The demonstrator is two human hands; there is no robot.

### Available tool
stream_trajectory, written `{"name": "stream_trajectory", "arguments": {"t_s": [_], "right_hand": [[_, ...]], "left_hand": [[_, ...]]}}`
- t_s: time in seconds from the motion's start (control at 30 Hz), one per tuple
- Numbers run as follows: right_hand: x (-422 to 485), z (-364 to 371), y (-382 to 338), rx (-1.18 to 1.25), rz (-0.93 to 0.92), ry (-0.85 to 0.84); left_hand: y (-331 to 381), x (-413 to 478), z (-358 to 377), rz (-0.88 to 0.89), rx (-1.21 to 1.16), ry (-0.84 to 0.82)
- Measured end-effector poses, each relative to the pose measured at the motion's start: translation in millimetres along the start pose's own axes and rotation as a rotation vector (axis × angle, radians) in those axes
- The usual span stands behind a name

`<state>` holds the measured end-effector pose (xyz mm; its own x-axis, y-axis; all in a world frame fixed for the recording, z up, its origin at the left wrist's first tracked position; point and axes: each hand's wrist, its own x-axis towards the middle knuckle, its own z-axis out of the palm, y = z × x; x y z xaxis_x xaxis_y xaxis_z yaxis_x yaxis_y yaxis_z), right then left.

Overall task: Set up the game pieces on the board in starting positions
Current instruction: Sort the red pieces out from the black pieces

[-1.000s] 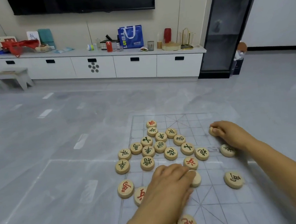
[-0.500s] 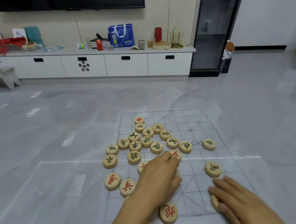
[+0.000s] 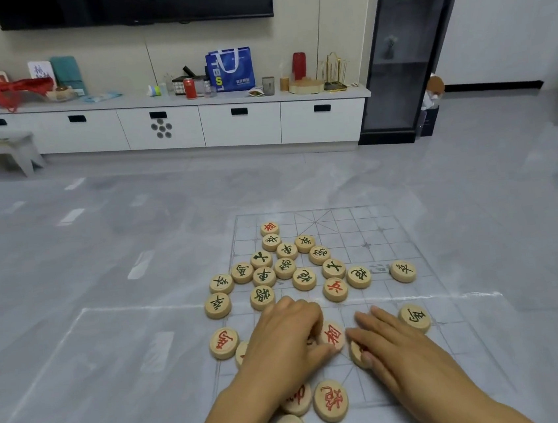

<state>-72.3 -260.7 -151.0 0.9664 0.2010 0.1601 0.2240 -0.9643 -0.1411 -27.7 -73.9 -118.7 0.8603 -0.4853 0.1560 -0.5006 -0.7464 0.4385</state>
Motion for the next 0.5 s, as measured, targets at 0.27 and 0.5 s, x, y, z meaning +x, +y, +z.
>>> {"name": "stream_trajectory", "arguments": {"t_s": [0.27, 0.5], "right_hand": [[-24, -1, 1, -0.051, -0.021, -0.029], [-11, 7, -21, 0.030, 0.023, -0.133]], "left_hand": [[0, 5, 14, 0.060, 0.053, 0.096], [-18, 6, 12, -0.045, 0.044, 0.109]]}}
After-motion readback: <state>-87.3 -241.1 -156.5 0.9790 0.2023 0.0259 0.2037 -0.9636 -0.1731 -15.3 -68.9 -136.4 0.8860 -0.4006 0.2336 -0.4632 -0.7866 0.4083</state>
